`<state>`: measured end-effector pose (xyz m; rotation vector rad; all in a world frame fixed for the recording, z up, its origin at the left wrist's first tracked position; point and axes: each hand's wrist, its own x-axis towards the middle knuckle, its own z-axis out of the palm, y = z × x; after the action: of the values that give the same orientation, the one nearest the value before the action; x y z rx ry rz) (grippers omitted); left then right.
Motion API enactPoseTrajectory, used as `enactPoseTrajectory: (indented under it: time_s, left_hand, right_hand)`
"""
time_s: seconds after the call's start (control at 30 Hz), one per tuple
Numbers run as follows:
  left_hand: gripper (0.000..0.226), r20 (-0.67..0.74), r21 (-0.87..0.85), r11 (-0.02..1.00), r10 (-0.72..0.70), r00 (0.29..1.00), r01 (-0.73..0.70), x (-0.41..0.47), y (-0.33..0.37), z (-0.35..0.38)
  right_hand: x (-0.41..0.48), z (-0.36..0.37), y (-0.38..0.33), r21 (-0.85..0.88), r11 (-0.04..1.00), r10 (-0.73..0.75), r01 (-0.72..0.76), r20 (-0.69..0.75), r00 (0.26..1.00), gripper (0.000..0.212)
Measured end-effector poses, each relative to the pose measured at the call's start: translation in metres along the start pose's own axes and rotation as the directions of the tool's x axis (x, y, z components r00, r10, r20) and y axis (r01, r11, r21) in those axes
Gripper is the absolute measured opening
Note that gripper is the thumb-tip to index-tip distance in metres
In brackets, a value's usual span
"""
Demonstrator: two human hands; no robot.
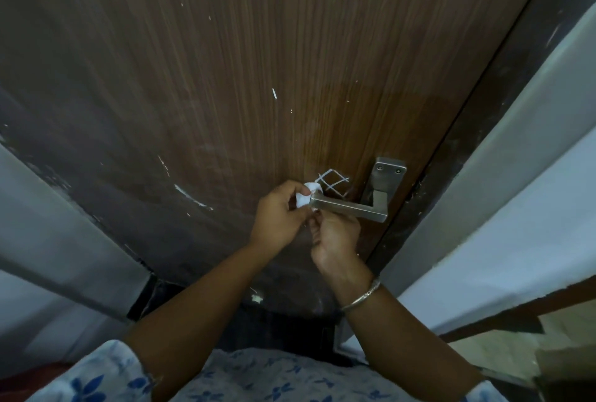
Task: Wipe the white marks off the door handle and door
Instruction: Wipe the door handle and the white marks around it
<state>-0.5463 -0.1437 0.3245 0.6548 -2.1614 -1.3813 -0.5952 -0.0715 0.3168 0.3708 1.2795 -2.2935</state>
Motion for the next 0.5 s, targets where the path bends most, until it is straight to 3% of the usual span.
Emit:
enactPoseTrajectory:
  time_s: [0.1,0.2,0.27,0.3,0.33,0.4,0.5]
  left_hand:
    - [0.017,-0.089,-0.004,0.999,-0.050,0.995,0.050,0.004,0.001,0.005]
    - [0.016,-0.132,-0.125,0.970,-0.223,0.966,0.207,0.007,0.004,0.012]
    - [0.018,-0.089,-0.292,0.903,-0.353,0.931,0.315,0.010,0.008,0.015]
    - [0.016,-0.064,-0.349,0.868,-0.397,0.915,0.352,0.012,0.010,0.016]
    - [0.011,-0.040,-0.377,0.842,-0.430,0.902,0.385,0.013,0.012,0.016]
    - [0.018,-0.010,-0.408,0.802,-0.482,0.876,0.436,0.016,0.018,0.014]
    - [0.028,0.014,-0.463,0.772,-0.484,0.875,0.435,0.022,0.028,0.010]
  right_hand:
    - [0.000,-0.013,0.001,-0.095,0.995,0.017,-0.013,0.046,0.999,0.025]
    - [-0.006,-0.027,0.001,-0.243,0.969,-0.039,0.048,0.043,0.998,0.014]
    - [-0.012,-0.040,0.002,-0.468,0.863,-0.166,0.189,0.091,0.982,0.022]
    - [-0.016,-0.046,0.002,-0.589,0.744,-0.261,0.316,0.179,0.949,0.026]
    - [-0.021,-0.052,0.000,-0.663,0.590,-0.356,0.462,0.300,0.885,0.029]
    - [-0.032,-0.057,-0.010,-0.629,0.266,-0.512,0.730,0.550,0.660,0.026]
    - [-0.035,-0.056,-0.038,-0.472,-0.162,-0.603,0.867,0.743,0.291,0.007]
